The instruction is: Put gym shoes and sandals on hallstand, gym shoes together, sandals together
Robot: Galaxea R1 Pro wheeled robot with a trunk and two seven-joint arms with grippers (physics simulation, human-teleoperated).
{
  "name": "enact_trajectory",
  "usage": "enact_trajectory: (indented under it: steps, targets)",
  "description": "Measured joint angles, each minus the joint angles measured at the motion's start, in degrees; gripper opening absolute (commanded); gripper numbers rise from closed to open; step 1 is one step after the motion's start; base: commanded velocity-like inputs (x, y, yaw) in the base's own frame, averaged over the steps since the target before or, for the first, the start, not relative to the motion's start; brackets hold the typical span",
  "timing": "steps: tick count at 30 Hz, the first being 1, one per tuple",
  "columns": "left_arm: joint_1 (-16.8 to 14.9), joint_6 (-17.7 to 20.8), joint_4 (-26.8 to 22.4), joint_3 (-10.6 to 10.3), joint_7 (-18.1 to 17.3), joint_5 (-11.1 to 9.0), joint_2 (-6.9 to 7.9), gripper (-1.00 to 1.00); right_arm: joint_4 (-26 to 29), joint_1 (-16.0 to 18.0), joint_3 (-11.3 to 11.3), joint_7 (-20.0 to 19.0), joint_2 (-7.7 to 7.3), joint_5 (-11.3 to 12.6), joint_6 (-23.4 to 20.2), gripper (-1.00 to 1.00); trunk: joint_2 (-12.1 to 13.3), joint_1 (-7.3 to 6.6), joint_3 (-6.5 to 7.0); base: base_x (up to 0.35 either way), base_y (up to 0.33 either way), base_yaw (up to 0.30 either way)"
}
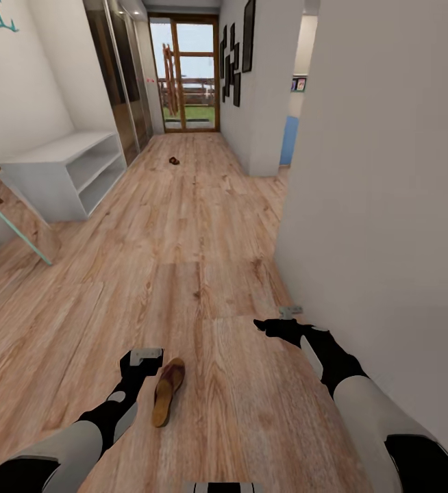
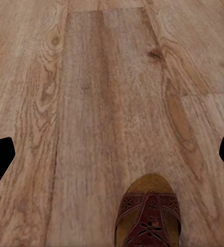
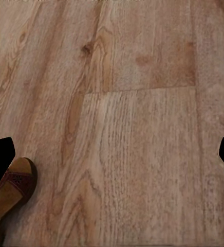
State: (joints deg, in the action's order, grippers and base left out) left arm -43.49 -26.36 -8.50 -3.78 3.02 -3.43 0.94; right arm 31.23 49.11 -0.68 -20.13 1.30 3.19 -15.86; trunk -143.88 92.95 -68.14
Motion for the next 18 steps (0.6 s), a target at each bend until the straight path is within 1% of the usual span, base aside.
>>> enact_trajectory:
  steps: [2,9,14,18]
  targets:
    - [0.0,0.0,0.0,0.0,0.0,0.0,0.00,1.00,0.0,0.0,0.1,0.0,0.01,0.0,0.0,1.00,0.0,0.00,0.00,-0.001,0.000,-0.102]
    - [0.0,0.0,0.0,0.0,0.0,0.0,0.01,1.00,0.0,0.0,0.1,0.0,0.01,0.0,0.0,1.00,0.0,0.00,0.00,-0.013,0.000,-0.016]
    - [0.0,0.0,0.0,0.0,0.0,0.0,0.01,1.00,0.0,0.0,0.1,0.0,0.01,0.0,0.0,1.00,0.0,0.03,0.00,-0.181,0.000,-0.003]
    - [0.0,0.0,-0.1,0.0,0.0,0.0,0.01,1.00,0.0,0.0,0.1,0.0,0.01,0.0,0.0,1.00,0.0,0.01,0.00,-0.104,0.000,-0.001]
